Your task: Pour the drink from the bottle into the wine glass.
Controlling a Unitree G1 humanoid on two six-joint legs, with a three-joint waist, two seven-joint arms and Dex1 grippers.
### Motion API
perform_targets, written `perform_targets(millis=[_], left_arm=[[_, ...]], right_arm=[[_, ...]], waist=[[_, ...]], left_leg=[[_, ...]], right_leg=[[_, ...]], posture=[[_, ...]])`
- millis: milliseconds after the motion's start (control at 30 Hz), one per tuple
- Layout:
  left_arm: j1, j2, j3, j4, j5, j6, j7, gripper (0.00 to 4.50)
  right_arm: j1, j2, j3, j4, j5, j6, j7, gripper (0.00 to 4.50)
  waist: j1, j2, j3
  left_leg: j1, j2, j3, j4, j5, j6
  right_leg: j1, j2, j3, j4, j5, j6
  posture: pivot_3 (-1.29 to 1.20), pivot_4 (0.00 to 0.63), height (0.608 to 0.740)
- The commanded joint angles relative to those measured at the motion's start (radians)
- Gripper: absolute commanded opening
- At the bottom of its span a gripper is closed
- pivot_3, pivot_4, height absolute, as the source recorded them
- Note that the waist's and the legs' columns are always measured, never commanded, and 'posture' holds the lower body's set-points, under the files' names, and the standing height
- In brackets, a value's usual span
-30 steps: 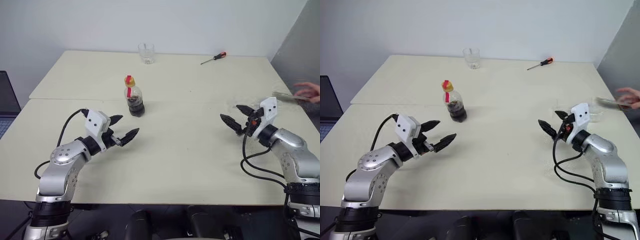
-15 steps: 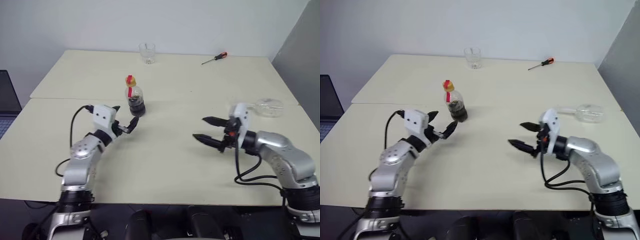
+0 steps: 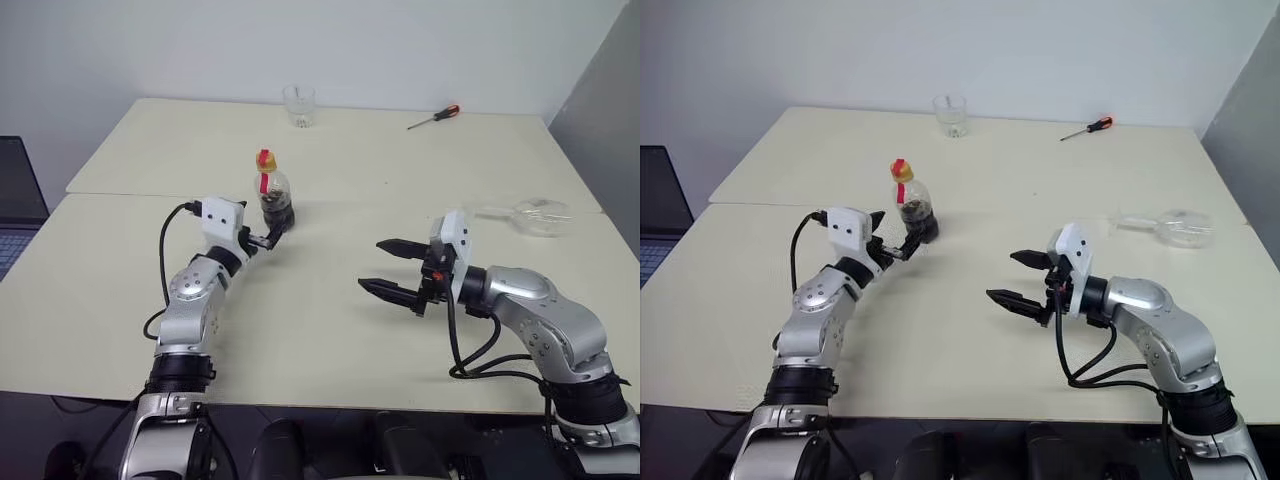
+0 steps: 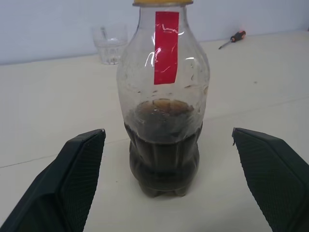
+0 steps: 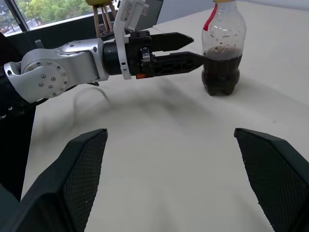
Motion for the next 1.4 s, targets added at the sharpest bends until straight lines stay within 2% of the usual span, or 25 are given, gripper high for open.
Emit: perform_targets(millis=[33, 500, 967, 1333, 1400], left_arm=[[-0.052, 0.001, 0.024, 0.024, -0.012, -0.033, 0.004, 4.49], [-0.232, -0.003, -0.007, 0.329, 0.024, -0.182, -0.053, 4.49], [-0.449, -0.051, -0.025, 0.729, 0.087, -0.358, -0.045, 4.49], [-0.533, -0.059, -0.01, 0.916, 0.107, -0.428, -0.039, 4.49], [-0.537, -0.061, -0.007, 0.942, 0.112, -0.439, -0.035, 4.1]], right_arm=[[0.005, 0.001, -0.008, -0.04, 0.007, -0.002, -0.009, 4.5], [-0.01, 0.048, 0.007, -0.053, -0.001, 0.006, -0.074, 4.5], [-0.007, 0.033, -0.025, -0.081, 0.016, 0.034, -0.101, 4.5], [-0.005, 0.024, -0.034, -0.095, 0.019, 0.044, -0.111, 4.5], [-0.006, 0.022, -0.035, -0.098, 0.02, 0.046, -0.112, 4.5]], waist=[[0.002, 0.0, 0.0], [0.003, 0.0, 0.0], [0.004, 0.0, 0.0], [0.004, 0.0, 0.0], [0.004, 0.0, 0.0]], left_leg=[[0.0, 0.0, 0.0, 0.0, 0.0, 0.0], [-0.001, 0.0, 0.001, 0.0, 0.0, 0.0], [-0.004, 0.0, 0.0, 0.002, 0.0, 0.0], [-0.005, 0.0, 0.0, 0.002, 0.0, 0.0], [-0.005, 0.0, 0.0, 0.002, 0.0, 0.0]], right_leg=[[0.0, 0.0, 0.0, 0.0, 0.0, 0.0], [0.0, 0.0, -0.002, 0.0, 0.0, 0.0], [-0.001, 0.0, -0.004, 0.0, 0.0, 0.0], [-0.001, 0.0, -0.004, 0.0, 0.0, 0.0], [-0.001, 0.0, -0.005, 0.0, 0.0, 0.0]], posture=[[0.0, 0.15, 0.74], [0.0, 0.15, 0.74], [0.0, 0.15, 0.74], [0.0, 0.15, 0.74], [0.0, 0.15, 0.74]])
